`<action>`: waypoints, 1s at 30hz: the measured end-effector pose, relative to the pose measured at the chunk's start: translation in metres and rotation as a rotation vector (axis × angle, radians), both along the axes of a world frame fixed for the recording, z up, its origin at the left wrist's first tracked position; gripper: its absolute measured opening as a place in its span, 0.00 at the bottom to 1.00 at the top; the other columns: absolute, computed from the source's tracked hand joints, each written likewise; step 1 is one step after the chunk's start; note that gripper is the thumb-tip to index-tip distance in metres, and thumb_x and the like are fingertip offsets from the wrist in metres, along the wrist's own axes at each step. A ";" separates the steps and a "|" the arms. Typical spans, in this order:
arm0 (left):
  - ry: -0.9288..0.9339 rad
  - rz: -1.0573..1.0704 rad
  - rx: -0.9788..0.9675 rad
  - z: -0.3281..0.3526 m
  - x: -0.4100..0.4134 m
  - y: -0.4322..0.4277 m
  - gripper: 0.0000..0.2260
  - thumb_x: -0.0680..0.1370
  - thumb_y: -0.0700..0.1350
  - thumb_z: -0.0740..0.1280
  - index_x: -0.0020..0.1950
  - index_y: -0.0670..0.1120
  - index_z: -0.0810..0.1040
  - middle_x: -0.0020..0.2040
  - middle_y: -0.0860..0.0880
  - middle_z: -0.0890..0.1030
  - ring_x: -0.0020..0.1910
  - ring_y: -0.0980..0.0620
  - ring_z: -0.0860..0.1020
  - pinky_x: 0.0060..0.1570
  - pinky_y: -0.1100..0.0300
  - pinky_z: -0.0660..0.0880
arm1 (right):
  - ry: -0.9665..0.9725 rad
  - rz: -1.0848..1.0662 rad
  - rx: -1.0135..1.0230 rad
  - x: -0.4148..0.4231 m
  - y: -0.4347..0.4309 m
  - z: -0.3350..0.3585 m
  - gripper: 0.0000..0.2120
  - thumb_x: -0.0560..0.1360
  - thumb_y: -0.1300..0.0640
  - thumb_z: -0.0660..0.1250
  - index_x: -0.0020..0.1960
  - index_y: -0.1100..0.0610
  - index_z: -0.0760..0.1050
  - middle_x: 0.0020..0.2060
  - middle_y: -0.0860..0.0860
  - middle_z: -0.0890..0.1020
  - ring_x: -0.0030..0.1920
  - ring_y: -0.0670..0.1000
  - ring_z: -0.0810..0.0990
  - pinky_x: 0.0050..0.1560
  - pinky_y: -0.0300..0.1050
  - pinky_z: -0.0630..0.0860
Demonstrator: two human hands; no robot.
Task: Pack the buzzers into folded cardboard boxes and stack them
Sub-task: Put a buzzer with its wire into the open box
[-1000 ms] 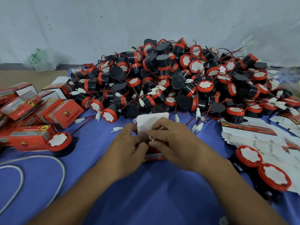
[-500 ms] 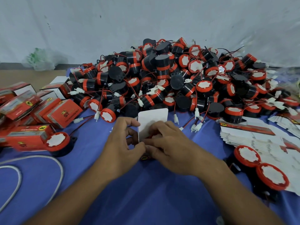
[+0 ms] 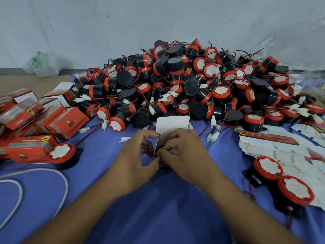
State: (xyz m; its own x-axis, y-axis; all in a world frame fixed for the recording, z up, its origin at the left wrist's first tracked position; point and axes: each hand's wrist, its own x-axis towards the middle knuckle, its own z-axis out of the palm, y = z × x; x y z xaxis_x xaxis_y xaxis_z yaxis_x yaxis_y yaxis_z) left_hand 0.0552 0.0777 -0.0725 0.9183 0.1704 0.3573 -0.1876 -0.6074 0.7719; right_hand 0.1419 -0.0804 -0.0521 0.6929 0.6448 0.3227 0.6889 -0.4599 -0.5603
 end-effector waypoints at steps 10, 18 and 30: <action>-0.064 -0.093 0.288 -0.005 0.003 0.003 0.19 0.79 0.49 0.67 0.70 0.49 0.77 0.68 0.54 0.74 0.62 0.53 0.76 0.63 0.56 0.74 | 0.039 0.288 -0.082 0.019 -0.022 0.003 0.06 0.79 0.54 0.69 0.48 0.51 0.85 0.60 0.47 0.74 0.61 0.47 0.73 0.63 0.45 0.71; -0.044 0.119 0.318 -0.004 0.007 -0.013 0.14 0.77 0.50 0.65 0.58 0.48 0.84 0.58 0.54 0.76 0.55 0.51 0.73 0.54 0.68 0.68 | 0.295 -0.059 0.075 0.045 -0.050 0.006 0.15 0.73 0.48 0.75 0.57 0.46 0.75 0.51 0.43 0.78 0.47 0.42 0.80 0.47 0.40 0.78; -0.091 0.203 0.186 -0.007 0.013 -0.017 0.03 0.77 0.39 0.71 0.45 0.42 0.84 0.59 0.50 0.71 0.52 0.58 0.71 0.49 0.76 0.68 | 0.229 0.158 0.117 0.042 -0.043 -0.005 0.19 0.75 0.47 0.71 0.65 0.46 0.78 0.60 0.37 0.75 0.52 0.45 0.80 0.50 0.44 0.78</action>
